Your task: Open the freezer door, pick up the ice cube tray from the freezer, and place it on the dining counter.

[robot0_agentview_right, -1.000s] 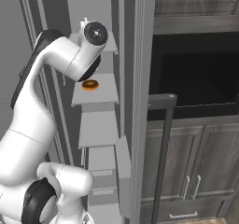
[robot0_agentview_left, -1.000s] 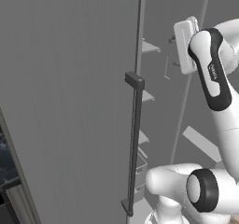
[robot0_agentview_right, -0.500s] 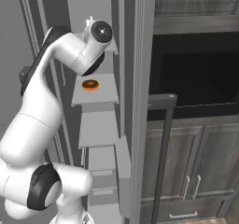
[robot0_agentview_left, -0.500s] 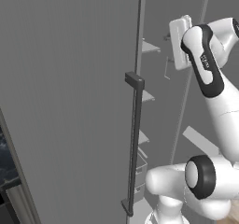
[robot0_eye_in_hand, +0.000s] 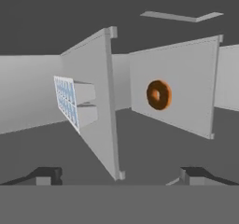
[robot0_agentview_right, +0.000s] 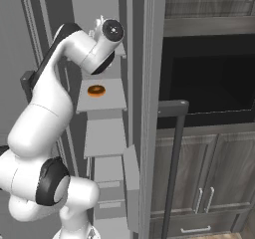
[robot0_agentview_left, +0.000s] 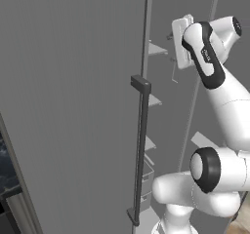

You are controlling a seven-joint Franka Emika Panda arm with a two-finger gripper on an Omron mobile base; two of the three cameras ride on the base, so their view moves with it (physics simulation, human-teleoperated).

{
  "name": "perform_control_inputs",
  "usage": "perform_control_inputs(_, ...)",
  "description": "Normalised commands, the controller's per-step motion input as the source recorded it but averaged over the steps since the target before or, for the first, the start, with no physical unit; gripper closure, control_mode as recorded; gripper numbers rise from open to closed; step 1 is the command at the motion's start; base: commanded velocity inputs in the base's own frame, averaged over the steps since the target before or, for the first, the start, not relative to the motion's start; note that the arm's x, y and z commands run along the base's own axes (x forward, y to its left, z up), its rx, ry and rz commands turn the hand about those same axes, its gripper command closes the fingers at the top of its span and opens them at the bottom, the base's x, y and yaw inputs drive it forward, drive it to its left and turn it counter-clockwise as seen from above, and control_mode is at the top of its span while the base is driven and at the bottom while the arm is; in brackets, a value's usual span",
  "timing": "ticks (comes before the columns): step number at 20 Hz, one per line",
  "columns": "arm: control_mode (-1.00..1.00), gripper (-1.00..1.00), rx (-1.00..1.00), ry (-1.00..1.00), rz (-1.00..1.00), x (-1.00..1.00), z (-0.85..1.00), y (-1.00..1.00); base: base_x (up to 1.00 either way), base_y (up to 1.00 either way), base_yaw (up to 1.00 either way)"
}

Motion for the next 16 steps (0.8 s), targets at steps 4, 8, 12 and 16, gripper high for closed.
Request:
perform_control_inputs(4,-1.0,-1.0,0.0,0.02,0.0,0.42,0.0,0.1,0.0,0.0,0.0)
perform_control_inputs(8,-1.0,-1.0,0.0,0.01,0.0,0.46,0.0,0.21,0.0,0.0,0.0)
perform_control_inputs(12,-1.0,-1.0,0.0,0.0,0.0,0.45,0.0,0.2,0.0,0.0,0.0)
perform_control_inputs(16,-1.0,-1.0,0.0,0.0,0.0,0.4,0.0,0.13,0.0,0.0,0.0)
